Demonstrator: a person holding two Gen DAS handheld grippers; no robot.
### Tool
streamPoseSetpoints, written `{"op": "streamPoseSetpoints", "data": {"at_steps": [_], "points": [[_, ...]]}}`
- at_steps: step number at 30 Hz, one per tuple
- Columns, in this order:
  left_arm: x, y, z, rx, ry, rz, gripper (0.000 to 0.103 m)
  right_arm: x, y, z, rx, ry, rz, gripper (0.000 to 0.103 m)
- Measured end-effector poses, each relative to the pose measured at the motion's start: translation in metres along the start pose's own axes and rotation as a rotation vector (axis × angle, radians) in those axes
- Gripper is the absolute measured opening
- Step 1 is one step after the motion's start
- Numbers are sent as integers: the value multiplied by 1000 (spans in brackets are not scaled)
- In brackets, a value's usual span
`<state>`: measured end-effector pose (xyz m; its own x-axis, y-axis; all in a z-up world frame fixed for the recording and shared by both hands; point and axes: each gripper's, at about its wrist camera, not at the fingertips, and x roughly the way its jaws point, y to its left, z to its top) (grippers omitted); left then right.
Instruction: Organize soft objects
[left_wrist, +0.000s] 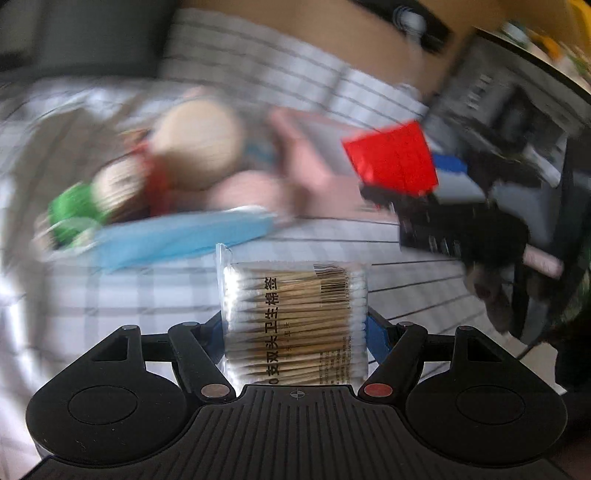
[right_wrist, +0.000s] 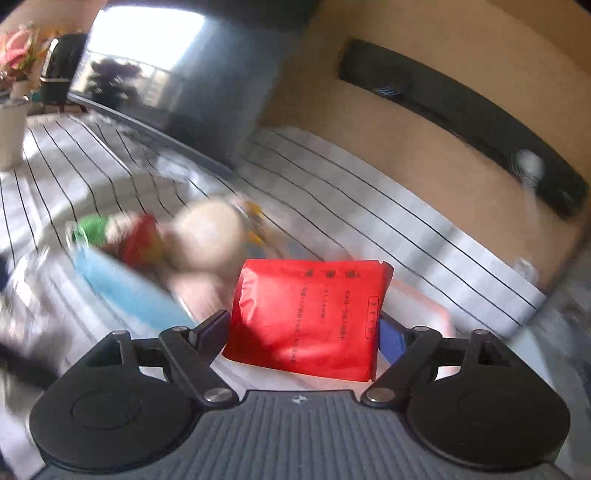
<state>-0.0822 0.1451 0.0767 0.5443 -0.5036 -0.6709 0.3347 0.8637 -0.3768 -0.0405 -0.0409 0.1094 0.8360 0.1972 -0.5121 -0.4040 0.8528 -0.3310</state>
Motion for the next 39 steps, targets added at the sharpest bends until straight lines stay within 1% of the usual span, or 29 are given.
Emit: {"op": "streamPoseSetpoints", "data": {"at_steps": [3, 5, 8, 10, 11, 12, 14, 15, 16, 17, 18, 19, 20, 23, 24, 26, 28, 30, 31, 32, 33, 34, 35, 36, 38, 39], "points": [[14, -34, 26, 65, -30, -22, 77, -28, -38, -33, 18, 53, -67, 83], [27, -55, 54, 94, -71, -33, 77, -44, -61, -55, 58, 80, -108, 83], [53, -82, 99, 108, -138, -44, 78, -62, -87, -81, 132, 96, -132, 83], [81, -91, 132, 79, -166, -68, 79, -69, -96, -95, 159, 96, -133, 83], [101, -88, 149, 44, -146, -79, 80, -72, -99, -101, 166, 93, -130, 83], [122, -83, 163, 4, -110, -75, 81, -74, -99, -105, 170, 88, -127, 83], [163, -72, 178, -63, -34, 11, 78, -76, -101, -111, 178, 75, -117, 83], [181, -67, 179, -69, 15, 62, 78, -77, -102, -112, 182, 67, -111, 83], [198, -65, 178, -62, 63, 102, 77, -79, -104, -114, 186, 60, -108, 83], [205, -62, 175, -55, 86, 121, 73, -79, -105, -115, 188, 54, -106, 84], [207, -60, 171, -52, 90, 130, 73, -76, -106, -113, 188, 50, -107, 84], [204, -60, 166, -47, 75, 132, 73, -76, -107, -113, 189, 46, -109, 84], [198, -61, 161, -37, 44, 126, 73, -74, -109, -113, 191, 45, -109, 84], [155, -64, 150, -17, -106, 105, 73, -67, -118, -111, 202, 47, -102, 84], [143, -65, 146, -16, -134, 93, 73, -64, -120, -108, 201, 46, -100, 84], [112, -66, 127, 11, -166, 69, 73, -53, -125, -98, 197, 25, -93, 84], [90, -65, 105, 48, -164, 77, 73, -39, -131, -82, 200, -11, -73, 84], [75, -57, 81, 60, -135, 105, 73, -18, -137, -62, 208, -43, -60, 84], [70, -52, 71, 53, -116, 128, 73, -6, -140, -52, 216, -52, -62, 86], [68, -47, 60, 38, -100, 148, 73, 8, -145, -41, 233, -64, -65, 96], [64, -39, 53, 15, -87, 166, 73, 22, -149, -32, 263, -79, -61, 100], [60, -29, 45, -13, -81, 184, 73, 38, -155, -22, 305, -79, -58, 101], [56, -21, 40, -36, -81, 201, 73, 53, -160, -16, 336, -57, -55, 101], [48, -13, 35, -55, -87, 222, 73, 68, -164, -11, 364, -15, -46, 101], [35, 3, 26, -82, -105, 269, 73, 87, -163, -6, 396, 44, -27, 101], [30, 9, 25, -86, -112, 296, 73, 91, -159, -6, 398, 58, -21, 101]]}}
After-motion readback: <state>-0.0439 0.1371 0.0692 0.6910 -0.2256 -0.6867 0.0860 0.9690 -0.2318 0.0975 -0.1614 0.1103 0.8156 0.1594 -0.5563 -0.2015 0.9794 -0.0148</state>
